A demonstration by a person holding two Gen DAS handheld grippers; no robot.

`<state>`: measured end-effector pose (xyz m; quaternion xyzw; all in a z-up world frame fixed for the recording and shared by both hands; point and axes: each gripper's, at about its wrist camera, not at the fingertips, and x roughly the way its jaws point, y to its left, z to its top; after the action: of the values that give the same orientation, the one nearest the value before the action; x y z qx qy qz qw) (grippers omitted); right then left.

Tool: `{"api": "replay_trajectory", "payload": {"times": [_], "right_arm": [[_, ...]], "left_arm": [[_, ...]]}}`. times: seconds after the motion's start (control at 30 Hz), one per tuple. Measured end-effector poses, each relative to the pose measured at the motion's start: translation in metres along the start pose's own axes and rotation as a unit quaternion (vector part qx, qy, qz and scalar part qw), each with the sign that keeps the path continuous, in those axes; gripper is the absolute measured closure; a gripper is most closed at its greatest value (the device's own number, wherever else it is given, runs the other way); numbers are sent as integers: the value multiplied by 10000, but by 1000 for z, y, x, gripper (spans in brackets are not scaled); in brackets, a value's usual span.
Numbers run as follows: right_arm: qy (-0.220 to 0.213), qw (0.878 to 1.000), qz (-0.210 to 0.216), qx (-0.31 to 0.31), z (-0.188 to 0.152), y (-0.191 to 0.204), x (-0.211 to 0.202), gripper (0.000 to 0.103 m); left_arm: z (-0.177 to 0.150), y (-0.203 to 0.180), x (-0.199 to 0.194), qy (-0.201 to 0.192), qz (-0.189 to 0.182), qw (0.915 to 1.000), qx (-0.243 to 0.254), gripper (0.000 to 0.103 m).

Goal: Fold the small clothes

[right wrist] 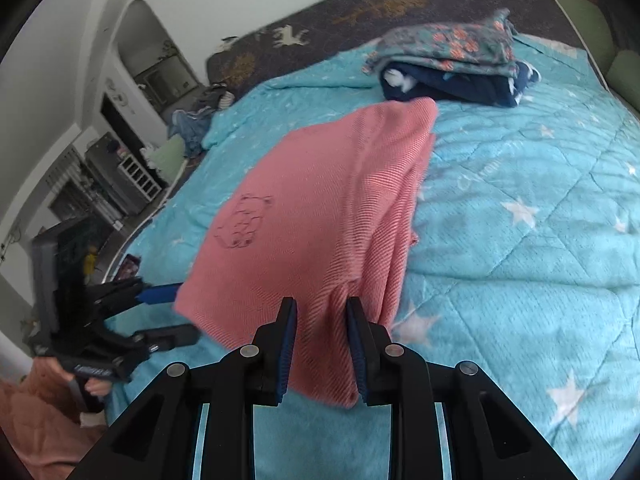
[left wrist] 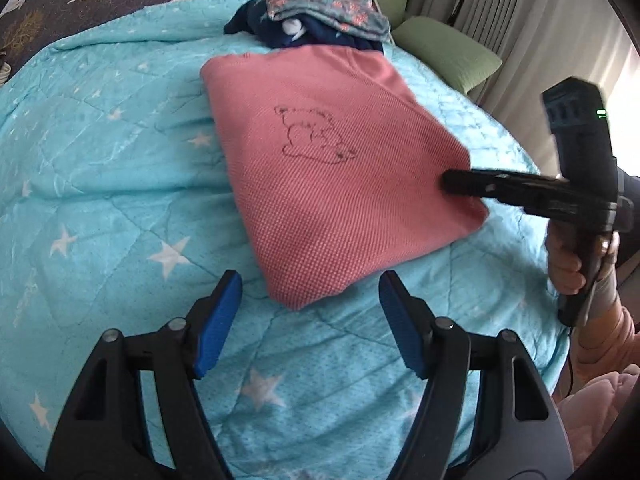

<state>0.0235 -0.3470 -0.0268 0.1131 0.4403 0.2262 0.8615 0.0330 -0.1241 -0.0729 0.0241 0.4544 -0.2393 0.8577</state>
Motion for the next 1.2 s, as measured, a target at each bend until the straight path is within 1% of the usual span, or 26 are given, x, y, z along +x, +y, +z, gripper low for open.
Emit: {"api": "replay_trajectory", "payload": {"times": [0.03, 0.07, 0.17, 0.2, 0.27, 0.33, 0.4, 0.43, 0.5, 0.6, 0.7, 0.77, 0.87, 0.9, 0.93, 1.0, 1.07, 1.13, 1.2], "right_arm": [[40, 9999, -83, 71, 1, -2, 3, 98], [3, 9996, -220, 187, 2, -5, 2, 98], [-250, 9970, -215, 703, 3, -20, -13, 99], [-232, 9959, -187, 850, 3, -26, -16, 99], [-201, 9943, -5, 1044, 1, -35, -19, 99], [-211, 9942, 203, 1032, -2, -35, -20, 95], [-111, 9944, 403, 975, -5, -32, -22, 92], [-87, 9946, 428, 939, -5, -31, -24, 87], [-106, 9955, 405, 852, -4, -26, -29, 83], [-110, 9963, 377, 771, -4, -22, -33, 81], [-39, 9963, 348, 787, -6, -20, -28, 79], [35, 9969, 291, 735, -9, -16, -24, 78], [165, 9978, 135, 633, -13, -10, -14, 76], [201, 9980, 37, 601, -14, -9, -11, 76], [214, 9981, -15, 583, -14, -8, -10, 76], [196, 9982, -48, 566, -14, -7, -8, 76], [175, 9981, -45, 585, -13, -7, -9, 76], [62, 9983, -64, 574, -11, -5, -14, 76], [-127, 9993, 46, 351, -8, 5, -25, 75]], "left_arm": [[0, 1, 0, -35, -8, 10000, -29, 31], [0, 4, -1, -53, 8, 10000, -71, 30], [-4, 15, 4, 51, 214, 9994, -260, 30], [-6, 22, 4, 33, 226, 9990, -386, 30], [-5, 29, 0, -43, 116, 9984, -550, 30], [-4, 29, -3, -94, 134, 9982, -569, 30], [-4, 25, -6, -140, 122, 9986, -496, 30], [-4, 22, -6, -160, 50, 9989, -429, 30], [-3, 15, -3, -157, -12, 9995, -289, 29], [4, 8, 11, -28, 265, 9995, -150, 29], [13, 9, 13, -154, 417, 9986, -288, 29], [16, 9, 13, -243, 625, 9972, -334, 29], [11, 12, 16, -118, 1044, 9940, -293, 26], [8, 18, 14, -92, 1077, 9933, -408, 25], [6, 21, 11, -94, 1034, 9933, -513, 25], [4, 26, 3, -139, 995, 9928, -657, 25], [5, 22, -1, -203, 1053, 9926, -570, 25], [10, 14, -6, -302, 1153, 9921, -389, 25], [18, 6, -13, -491, 1195, 9914, -209, 25]]}}
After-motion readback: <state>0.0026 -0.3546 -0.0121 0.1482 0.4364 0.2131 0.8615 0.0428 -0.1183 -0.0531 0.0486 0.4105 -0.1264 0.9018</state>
